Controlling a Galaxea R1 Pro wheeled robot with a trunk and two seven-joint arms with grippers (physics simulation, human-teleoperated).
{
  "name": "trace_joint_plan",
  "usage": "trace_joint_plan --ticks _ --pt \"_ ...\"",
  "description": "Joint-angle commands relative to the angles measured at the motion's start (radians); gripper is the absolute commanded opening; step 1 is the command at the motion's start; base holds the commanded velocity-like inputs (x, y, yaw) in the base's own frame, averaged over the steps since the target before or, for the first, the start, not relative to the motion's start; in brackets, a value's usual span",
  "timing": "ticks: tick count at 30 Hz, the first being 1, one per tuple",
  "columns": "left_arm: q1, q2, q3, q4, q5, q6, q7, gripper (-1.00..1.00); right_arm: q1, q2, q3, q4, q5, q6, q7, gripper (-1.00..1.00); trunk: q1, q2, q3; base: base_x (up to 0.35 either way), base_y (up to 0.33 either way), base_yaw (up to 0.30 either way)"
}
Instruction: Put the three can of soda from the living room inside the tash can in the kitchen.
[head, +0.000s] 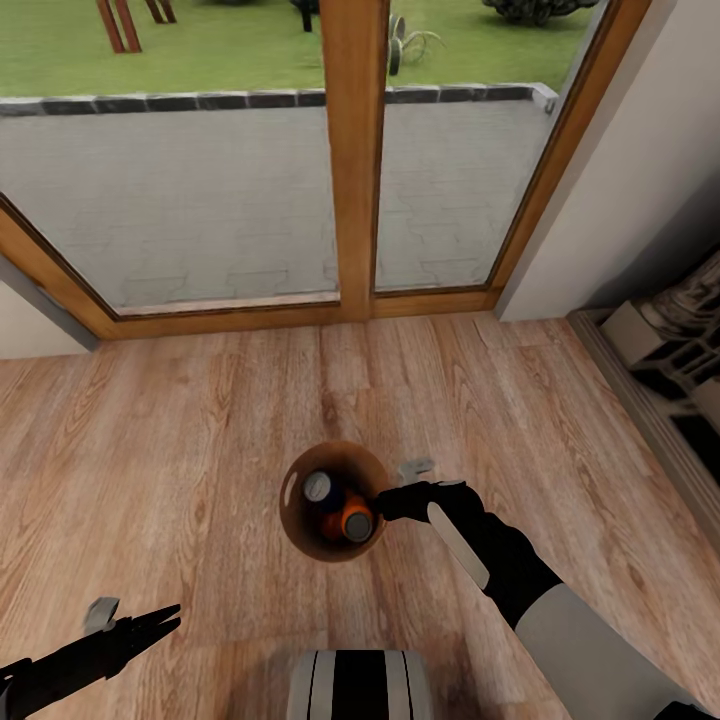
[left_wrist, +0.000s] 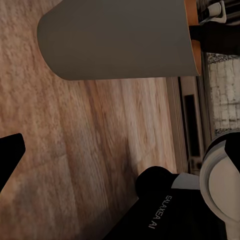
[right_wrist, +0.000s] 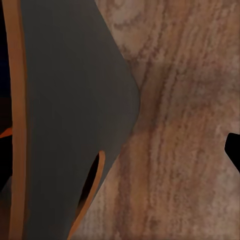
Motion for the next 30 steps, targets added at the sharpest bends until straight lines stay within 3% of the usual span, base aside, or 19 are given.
trace_joint_plan --ticks 1,30 --pt "0.0 0.0 0.0 0.0 0.0 0.0 0.0 1.0 0.0 0.0 0.0 0.0 0.0 0.0 0.0 1.0 0.0 0.0 0.0 0.0 0.0 0.0" --pt "0.0 0.0 -0.001 0.0 0.0 0.0 0.0 1.0 0.0 0.01 0.0 0.001 0.0 -0.028 0.0 1.0 0.0 0.0 0.0 0.003 0.0 0.0"
